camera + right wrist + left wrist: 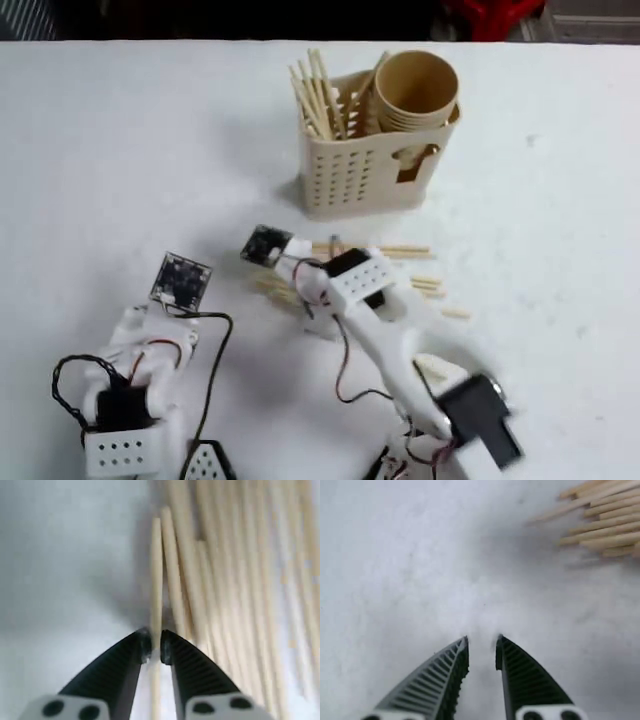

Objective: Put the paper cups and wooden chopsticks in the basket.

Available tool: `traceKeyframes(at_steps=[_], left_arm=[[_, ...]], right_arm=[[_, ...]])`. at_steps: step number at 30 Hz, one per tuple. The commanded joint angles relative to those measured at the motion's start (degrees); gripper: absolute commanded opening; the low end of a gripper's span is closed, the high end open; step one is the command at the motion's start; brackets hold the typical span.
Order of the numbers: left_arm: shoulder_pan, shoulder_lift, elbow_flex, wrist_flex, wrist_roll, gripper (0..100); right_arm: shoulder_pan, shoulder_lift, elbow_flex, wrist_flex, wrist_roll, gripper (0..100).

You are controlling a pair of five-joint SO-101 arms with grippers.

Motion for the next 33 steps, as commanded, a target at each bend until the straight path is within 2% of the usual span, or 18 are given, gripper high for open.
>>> traceKeyframes(at_steps=[1, 11, 14, 19, 21, 25, 30, 33], left_arm=[[0.66, -0.57, -0.18, 0.18, 0.0, 11], [0.66, -0.57, -0.18, 0.18, 0.0, 11], [0.66, -0.57, -0.18, 0.18, 0.0, 11], [0.66, -0.57, -0.18, 0.18, 0.0, 11], [0.66, -0.57, -0.18, 0.18, 0.0, 11], [0.66, -0.57, -0.18, 0.18, 0.0, 11], [0.66, -0.57, -0.18, 0.18, 0.0, 11], [0.66, -0.57, -0.18, 0.18, 0.0, 11]], right_arm=[[1.19, -9.54, 0.7, 1.45, 0.0, 1.7], [1.19, -28.62, -0.53, 6.55, -0.18, 1.7], [1.36, -31.16, -6.77, 8.66, -0.88, 1.7], [1.71, -30.46, -22.59, 7.52, -8.18, 1.7], [1.71, -29.23, -28.4, 3.82, -11.43, 1.7], [1.8, -25.1, -36.22, -10.07, -16.0, 1.7], [1.71, -17.36, -41.58, -28.0, -16.35, 1.7], [2.42, -12.44, -44.4, -33.98, -15.91, 1.7]])
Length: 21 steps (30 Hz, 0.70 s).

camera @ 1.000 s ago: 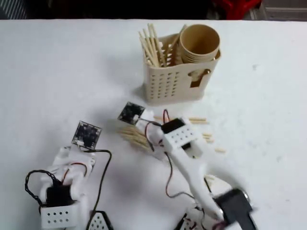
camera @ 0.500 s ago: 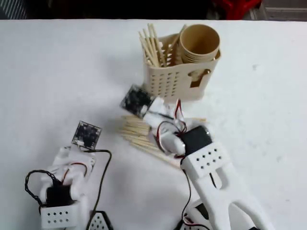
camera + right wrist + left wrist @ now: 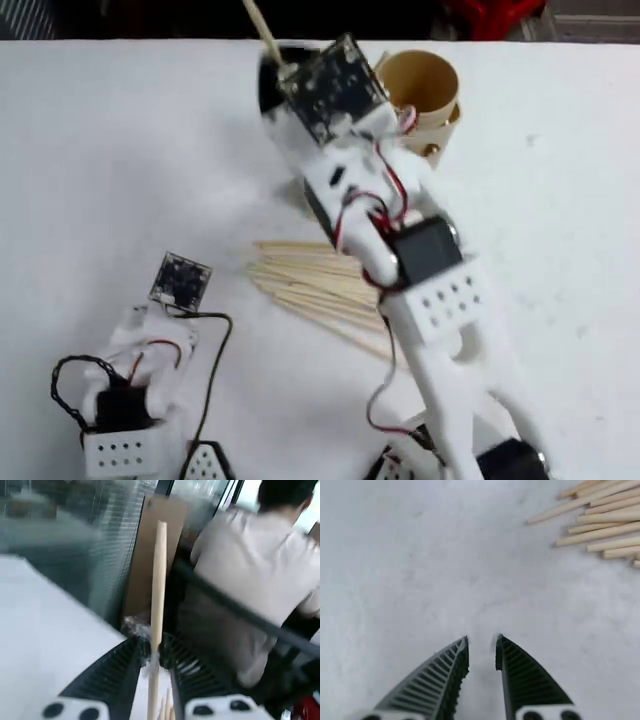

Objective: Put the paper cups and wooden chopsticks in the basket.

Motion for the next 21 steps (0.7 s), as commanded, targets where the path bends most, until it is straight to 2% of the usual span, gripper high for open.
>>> traceKeyframes(at_steps=[1, 7, 14, 21], left_arm=[[0.66, -0.57, -0.18, 0.18, 0.0, 11], [0.66, -0.57, -0.18, 0.18, 0.0, 11], [0.66, -0.57, -0.18, 0.18, 0.0, 11], [0.66, -0.57, -0.18, 0.18, 0.0, 11]], right_arm=[[1.63, 4.18, -6.24, -7.78, -0.18, 1.7], [5.23, 10.68, -12.75, -7.52, -0.62, 1.7], [5.85, 13.49, -12.57, -0.4, -0.62, 2.3], [5.58, 13.14, -12.48, 4.97, -0.7, 16.6]])
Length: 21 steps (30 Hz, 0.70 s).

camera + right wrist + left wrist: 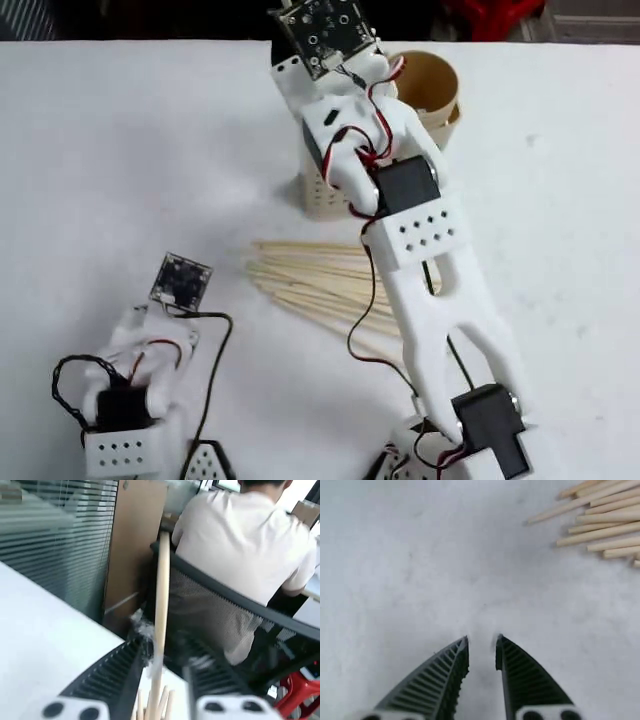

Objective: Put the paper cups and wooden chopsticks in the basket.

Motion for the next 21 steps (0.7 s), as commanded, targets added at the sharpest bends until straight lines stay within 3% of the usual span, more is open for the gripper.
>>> traceKeyframes(at_steps=[1, 6, 13, 17, 21], left_arm=[[0.66, -0.57, -0.18, 0.18, 0.0, 11], [0.66, -0.57, -0.18, 0.18, 0.0, 11], [0.66, -0.57, -0.18, 0.18, 0.0, 11], [0.66, -0.57, -0.18, 0.09, 0.0, 11], [0.66, -0.57, -0.18, 0.18, 0.0, 11]], right_arm=[[0.31, -0.75, -2.81, 2.51, -0.7, 16.4], [0.4, -1.1, -2.9, 10.42, -0.7, 11.5], [-0.13, -10.68, 0.26, 33.89, -0.18, 10.1], [-6.55, -16.4, 7.38, 42.24, 4.4, 7.7], [-12.62, -16.92, 21.8, 41.54, 10.29, 5.6]])
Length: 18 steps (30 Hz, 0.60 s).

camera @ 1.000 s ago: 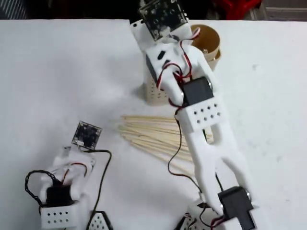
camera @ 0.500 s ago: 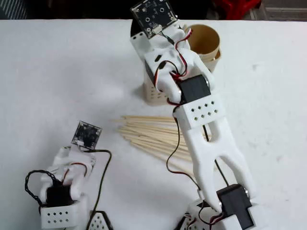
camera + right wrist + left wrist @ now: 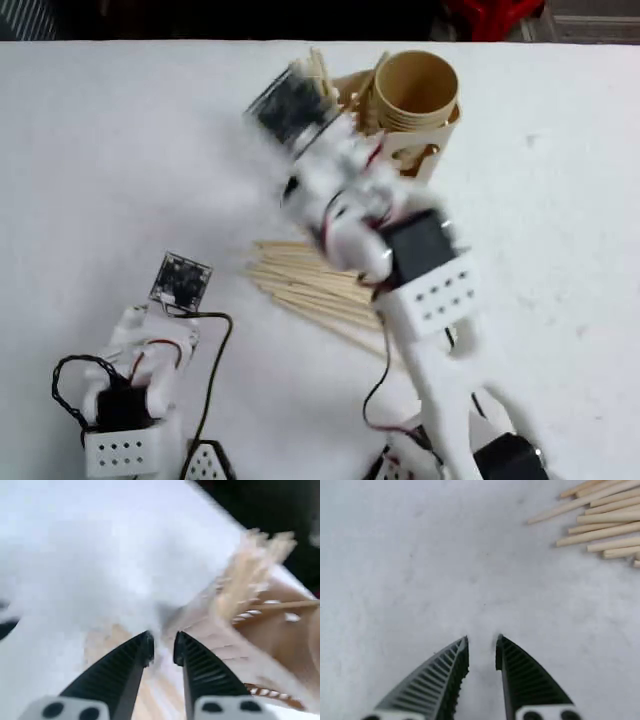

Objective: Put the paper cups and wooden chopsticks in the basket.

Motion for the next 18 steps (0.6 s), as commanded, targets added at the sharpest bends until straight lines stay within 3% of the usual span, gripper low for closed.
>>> traceKeyframes(at_steps=[1, 8, 13, 18], left_arm=[[0.66, -0.57, -0.18, 0.18, 0.0, 11], [0.66, -0.57, -0.18, 0.26, 0.0, 11], [0.66, -0.57, -0.18, 0.26, 0.0, 11], [0.66, -0.57, -0.18, 0.26, 0.0, 11]], right_arm=[[-4.18, -1.19, 11.52, -0.84, 4.84, 5.0], [-3.21, 7.6, 28.22, -13.23, 6.77, 7.0], [-2.77, 17.71, 29.98, -20.26, 7.82, 15.5], [-2.51, 23.96, 29.89, -24.4, 8.09, 13.7]])
